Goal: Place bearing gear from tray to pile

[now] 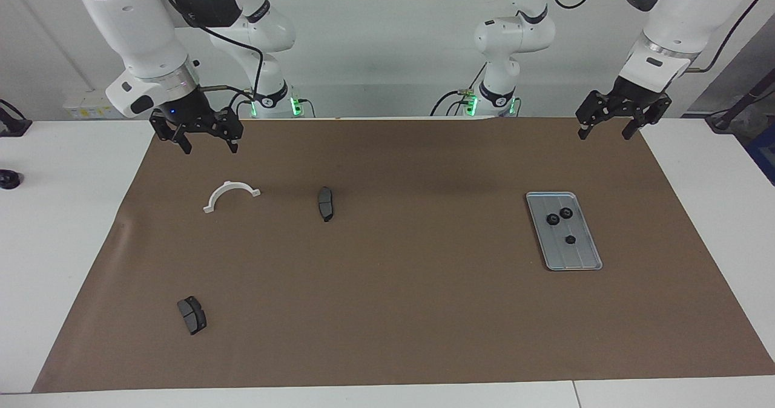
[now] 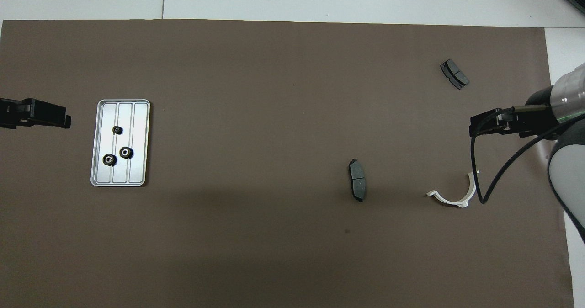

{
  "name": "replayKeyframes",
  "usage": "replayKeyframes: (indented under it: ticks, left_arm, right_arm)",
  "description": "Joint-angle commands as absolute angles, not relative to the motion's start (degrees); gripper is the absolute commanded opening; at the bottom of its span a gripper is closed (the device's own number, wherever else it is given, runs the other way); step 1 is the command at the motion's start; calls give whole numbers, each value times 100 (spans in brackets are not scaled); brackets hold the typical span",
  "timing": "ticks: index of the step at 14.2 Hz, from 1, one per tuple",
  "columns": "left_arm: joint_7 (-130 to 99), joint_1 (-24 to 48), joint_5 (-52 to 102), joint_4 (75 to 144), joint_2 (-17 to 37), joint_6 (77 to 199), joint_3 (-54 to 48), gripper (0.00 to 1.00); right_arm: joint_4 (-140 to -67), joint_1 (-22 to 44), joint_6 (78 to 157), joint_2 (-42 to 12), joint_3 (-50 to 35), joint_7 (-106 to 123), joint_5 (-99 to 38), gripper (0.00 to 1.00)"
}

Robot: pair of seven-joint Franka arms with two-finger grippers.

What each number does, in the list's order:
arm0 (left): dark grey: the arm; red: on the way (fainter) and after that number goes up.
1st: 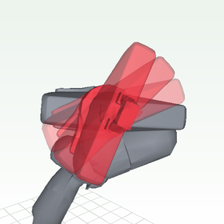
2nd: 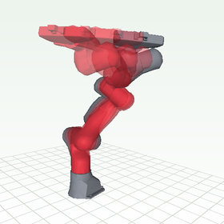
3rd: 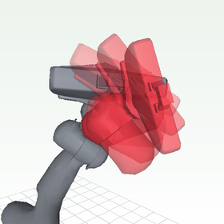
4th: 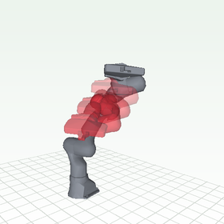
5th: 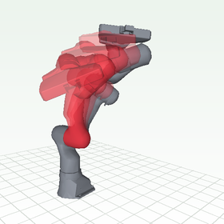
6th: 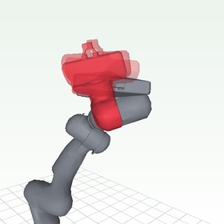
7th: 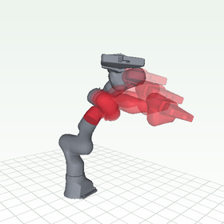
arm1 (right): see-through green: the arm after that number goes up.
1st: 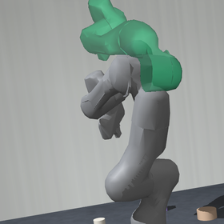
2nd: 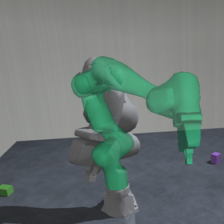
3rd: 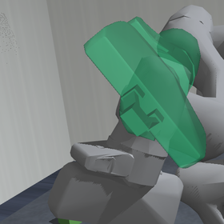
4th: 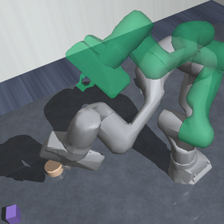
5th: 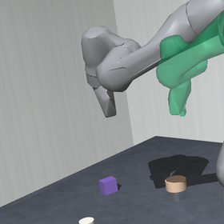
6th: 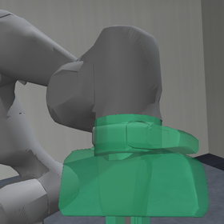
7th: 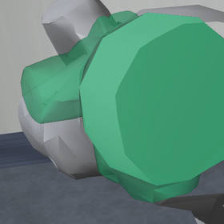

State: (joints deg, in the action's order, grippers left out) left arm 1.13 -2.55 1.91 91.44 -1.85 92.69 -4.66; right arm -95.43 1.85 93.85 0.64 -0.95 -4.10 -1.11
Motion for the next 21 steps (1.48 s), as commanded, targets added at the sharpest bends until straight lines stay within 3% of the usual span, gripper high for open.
replayKeyframes:
  ticks: [1,4,8,11,15,21]
  left_arm:
    - [132,-308,238,9273,-221,9614,-431,100]
    - [132,-325,220,9237,253,10141,-431,100]
    - [132,-307,194,9229,342,10361,-422,100]
    - [150,-518,70,9334,930,11098,-422,100]
    - [132,-773,70,10939,888,13074,-422,100]
    - [-412,-537,70,11733,1301,14131,-422,97]
  right_arm:
    - [-9712,132,9422,211,-105,-334,-237,100]
    - [-9712,123,9422,211,-105,-343,-237,100]
    - [-9712,132,9422,211,-105,-343,-237,100]
    - [-9712,132,9422,211,-105,-343,-237,100]
    - [-9712,132,9422,211,-105,-334,-237,100]
    - [-9712,132,9422,211,-105,-343,-237,100]
